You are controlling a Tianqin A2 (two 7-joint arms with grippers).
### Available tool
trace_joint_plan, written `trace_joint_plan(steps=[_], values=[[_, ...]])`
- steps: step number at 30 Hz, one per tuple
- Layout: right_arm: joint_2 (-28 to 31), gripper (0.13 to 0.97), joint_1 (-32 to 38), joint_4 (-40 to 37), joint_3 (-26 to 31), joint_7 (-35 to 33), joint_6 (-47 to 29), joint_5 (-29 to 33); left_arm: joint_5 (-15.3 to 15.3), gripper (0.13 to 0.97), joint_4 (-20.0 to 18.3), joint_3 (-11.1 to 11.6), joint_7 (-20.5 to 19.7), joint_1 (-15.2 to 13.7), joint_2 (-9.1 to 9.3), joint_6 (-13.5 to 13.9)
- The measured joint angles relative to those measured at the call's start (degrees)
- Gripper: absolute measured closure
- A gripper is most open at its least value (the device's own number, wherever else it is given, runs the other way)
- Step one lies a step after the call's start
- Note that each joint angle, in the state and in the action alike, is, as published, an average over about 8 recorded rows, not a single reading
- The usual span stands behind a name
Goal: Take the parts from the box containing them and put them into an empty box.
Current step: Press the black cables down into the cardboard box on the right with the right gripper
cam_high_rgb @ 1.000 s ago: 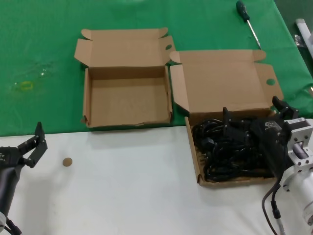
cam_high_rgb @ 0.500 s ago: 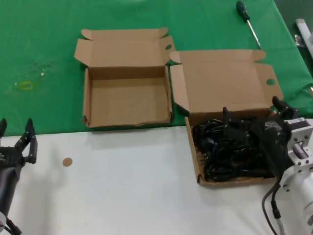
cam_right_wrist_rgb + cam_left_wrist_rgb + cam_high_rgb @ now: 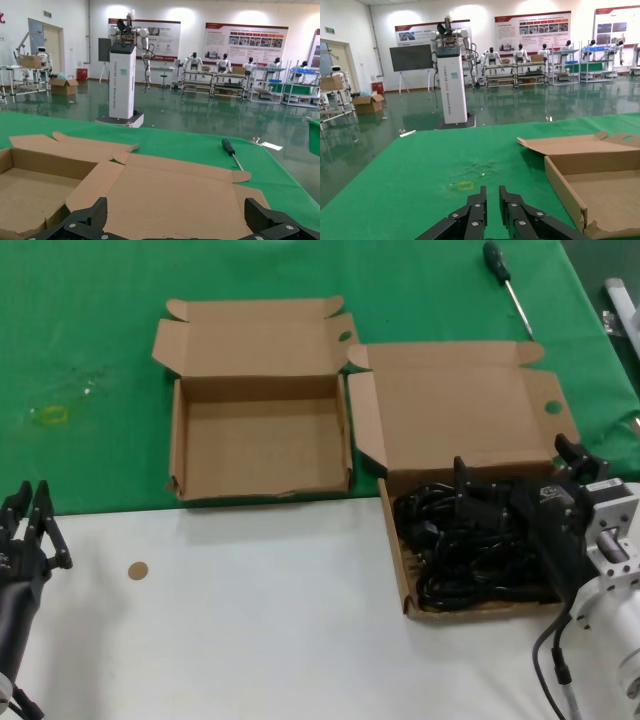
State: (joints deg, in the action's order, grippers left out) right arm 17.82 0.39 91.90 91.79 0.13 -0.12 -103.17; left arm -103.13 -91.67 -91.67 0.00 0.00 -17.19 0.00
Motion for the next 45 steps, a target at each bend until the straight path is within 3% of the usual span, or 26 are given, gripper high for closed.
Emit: trace_joint_plan(steps=[10, 21, 32, 39, 45], values=[[2.5, 0.129, 0.4, 0.1, 1.8, 0.2, 0.6, -0.6, 0.0, 0.926, 0.0, 0.0, 0.0, 0.0, 0.0, 0.0], [18.3, 0.129, 3.3, 1.9, 9.4, 3.1, -0.1, -4.2, 0.0, 0.945, 0.0, 0.0, 0.0, 0.0, 0.0, 0.0], [32.1, 0.129, 9.3, 1.6, 13.0, 5.9, -14.5, -1.5, 0.0, 0.945, 0.0, 0.0, 0.0, 0.0, 0.0, 0.0], [34.9, 0.129, 13.1, 0.4, 13.3, 4.6, -24.1, 0.0, 0.0, 0.945, 0.0, 0.0, 0.0, 0.0, 0.0, 0.0], [34.4, 0.129, 15.5, -1.0, 12.9, 4.7, -27.3, 1.1, 0.0, 0.945, 0.0, 0.0, 0.0, 0.0, 0.0, 0.0]])
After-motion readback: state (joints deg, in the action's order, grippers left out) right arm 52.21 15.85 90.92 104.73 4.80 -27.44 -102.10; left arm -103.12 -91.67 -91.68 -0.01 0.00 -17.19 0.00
